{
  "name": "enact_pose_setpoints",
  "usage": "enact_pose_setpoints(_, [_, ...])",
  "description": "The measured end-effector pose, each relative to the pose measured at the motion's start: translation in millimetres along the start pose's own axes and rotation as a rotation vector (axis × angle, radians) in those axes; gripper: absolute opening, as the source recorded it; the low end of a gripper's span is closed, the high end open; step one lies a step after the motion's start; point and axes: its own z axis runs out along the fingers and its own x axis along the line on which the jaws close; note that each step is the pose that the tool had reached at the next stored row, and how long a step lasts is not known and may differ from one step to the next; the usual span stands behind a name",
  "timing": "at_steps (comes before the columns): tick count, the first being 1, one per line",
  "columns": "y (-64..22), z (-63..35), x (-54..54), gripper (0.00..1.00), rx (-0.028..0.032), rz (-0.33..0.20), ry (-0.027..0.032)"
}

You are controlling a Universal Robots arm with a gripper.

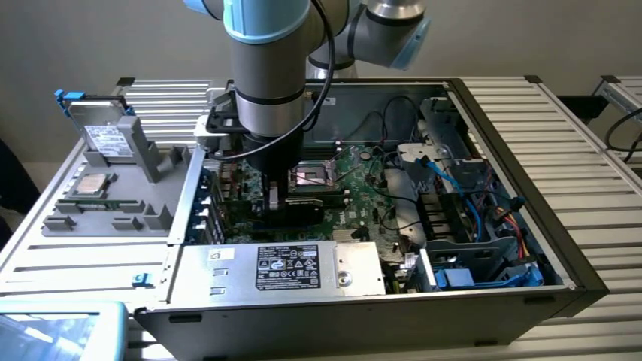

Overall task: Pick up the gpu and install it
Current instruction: 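Insert the gpu into the slot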

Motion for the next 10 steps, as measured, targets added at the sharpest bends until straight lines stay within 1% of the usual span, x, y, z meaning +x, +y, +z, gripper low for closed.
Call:
enact_pose_setpoints(7, [0.0,0.0,0.0,0.28,0.0,0.0,0.0002])
enact_pose_setpoints(8, [0.1,0.0,0.0,0.29,0.0002,0.0,0.0001])
enact_pose_setpoints(9, [0.2,0.1,0.0,0.35,0.0009,0.0,-0.0002])
enact_pose_setpoints(10, [0.4,0.1,0.0,0.35,0.0016,0.001,-0.0007])
